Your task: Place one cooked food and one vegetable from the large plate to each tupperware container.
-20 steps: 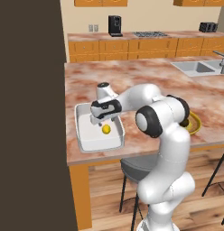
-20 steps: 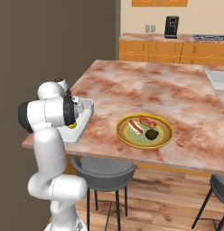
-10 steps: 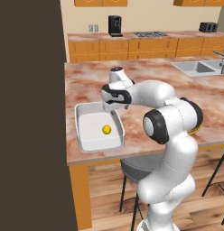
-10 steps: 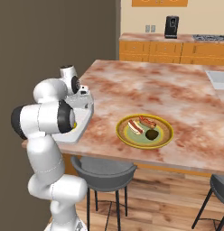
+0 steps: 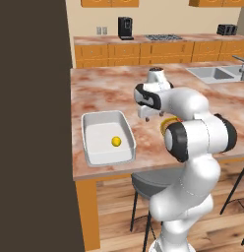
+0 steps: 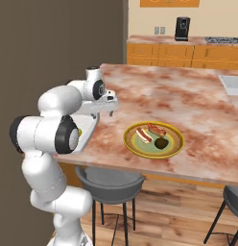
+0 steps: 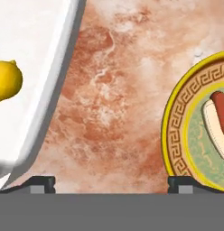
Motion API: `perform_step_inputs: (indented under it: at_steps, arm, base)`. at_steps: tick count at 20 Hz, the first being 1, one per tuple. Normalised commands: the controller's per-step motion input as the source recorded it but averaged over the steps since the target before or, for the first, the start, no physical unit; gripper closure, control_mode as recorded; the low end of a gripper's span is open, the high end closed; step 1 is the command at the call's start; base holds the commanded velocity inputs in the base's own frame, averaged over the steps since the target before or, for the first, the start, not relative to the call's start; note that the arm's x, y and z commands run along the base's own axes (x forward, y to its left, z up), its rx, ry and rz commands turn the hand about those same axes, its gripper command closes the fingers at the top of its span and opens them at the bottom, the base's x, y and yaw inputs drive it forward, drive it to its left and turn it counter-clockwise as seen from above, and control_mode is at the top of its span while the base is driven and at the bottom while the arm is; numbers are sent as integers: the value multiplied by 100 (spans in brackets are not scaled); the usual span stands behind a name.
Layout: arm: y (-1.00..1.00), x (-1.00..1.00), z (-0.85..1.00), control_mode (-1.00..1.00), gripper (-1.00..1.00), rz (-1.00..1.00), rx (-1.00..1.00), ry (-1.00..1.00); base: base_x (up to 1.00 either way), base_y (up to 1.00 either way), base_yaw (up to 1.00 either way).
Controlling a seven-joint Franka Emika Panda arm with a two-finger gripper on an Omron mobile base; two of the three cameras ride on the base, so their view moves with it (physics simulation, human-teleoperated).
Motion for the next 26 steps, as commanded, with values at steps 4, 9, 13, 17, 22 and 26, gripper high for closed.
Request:
perform_step_inputs:
  at_steps: [4, 9, 13, 17, 22, 26]
  arm:
    - [-100, 24, -21, -100, -100, 10, 27, 0]
    - [-100, 62, -36, -100, -100, 3, 18, 1]
    - [-97, 50, -42, -100, -100, 4, 0, 0]
    - [-23, 53, -49, -100, -100, -2, -28, 2]
    - [-13, 14, -49, -100, -100, -1, -20, 9]
    - [-14, 1, -32, -100, -100, 0, -3, 13]
  base:
    - [0, 0, 0]
    - [0, 0, 0]
    - [0, 0, 0]
    - [0, 0, 0]
    - [0, 0, 0]
    - [0, 0, 0]
